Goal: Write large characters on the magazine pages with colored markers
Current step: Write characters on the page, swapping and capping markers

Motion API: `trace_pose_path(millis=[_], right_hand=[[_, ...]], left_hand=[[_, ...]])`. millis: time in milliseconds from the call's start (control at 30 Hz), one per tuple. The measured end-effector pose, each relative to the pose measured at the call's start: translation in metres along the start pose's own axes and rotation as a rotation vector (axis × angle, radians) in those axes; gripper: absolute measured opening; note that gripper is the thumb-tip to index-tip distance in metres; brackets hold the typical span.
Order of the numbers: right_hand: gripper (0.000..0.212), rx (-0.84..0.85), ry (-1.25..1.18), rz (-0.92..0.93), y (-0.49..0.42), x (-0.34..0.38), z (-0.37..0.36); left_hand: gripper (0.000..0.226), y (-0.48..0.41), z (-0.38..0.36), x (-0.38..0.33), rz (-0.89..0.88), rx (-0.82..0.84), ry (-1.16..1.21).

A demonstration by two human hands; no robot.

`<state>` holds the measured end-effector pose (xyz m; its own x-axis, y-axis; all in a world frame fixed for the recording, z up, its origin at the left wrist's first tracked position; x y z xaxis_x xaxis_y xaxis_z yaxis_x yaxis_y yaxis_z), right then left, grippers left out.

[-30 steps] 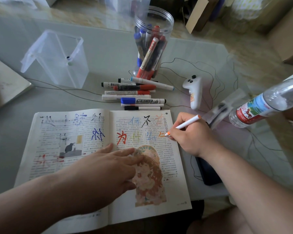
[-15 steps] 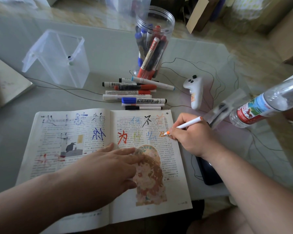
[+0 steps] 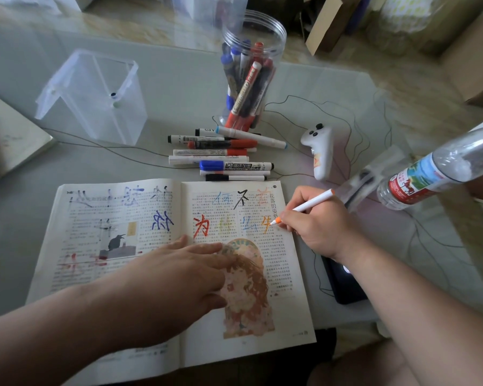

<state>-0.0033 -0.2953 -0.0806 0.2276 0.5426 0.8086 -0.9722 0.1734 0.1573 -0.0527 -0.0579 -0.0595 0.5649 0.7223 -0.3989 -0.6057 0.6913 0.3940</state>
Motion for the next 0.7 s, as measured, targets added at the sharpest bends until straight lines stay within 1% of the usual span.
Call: trace_pose_path(millis=[200, 333, 500, 633, 700], right_hand=[[0.024, 0.008, 0.122, 0.042, 0.0029, 0.0055, -0.0002], [0.026, 0.031, 0.157, 0.022, 0.0018, 0.0084, -0.0006], [0.025, -0.014, 0.259, 0.05, -0.0004, 0.0086, -0.0013], [0.027, -0.024, 0.228, 0.034, -0.0016, 0.0078, -0.0012], [0.022, -0.032, 0.095, -0.01, -0.0023, 0.0055, -0.0011]], left_hand=[[0.036, 0.0001, -0.0008, 0.0006, -0.005, 0.001, 0.002], [0.036, -0.0006, -0.0002, 0.0003, 0.0, 0.007, 0.0], [0.037, 0.0004, 0.0004, 0.0003, 0.007, 0.013, 0.0], [0.037, 0.0003, -0.0004, 0.0005, 0.004, 0.024, -0.016], [0.037, 0.0003, -0.0008, 0.0009, 0.003, 0.02, -0.007]])
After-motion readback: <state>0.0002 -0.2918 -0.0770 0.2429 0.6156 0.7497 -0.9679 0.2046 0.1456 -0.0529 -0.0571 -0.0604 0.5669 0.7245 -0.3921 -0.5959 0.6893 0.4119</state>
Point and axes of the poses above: each hand's wrist, its own y-axis away from the middle knuckle, its own z-axis out of the back of the hand, x = y × z, the point moved 2 cm from there along -y, towards the middle knuckle, and after that the axes turned 8 degrees about -x, right-handed, at the moved point
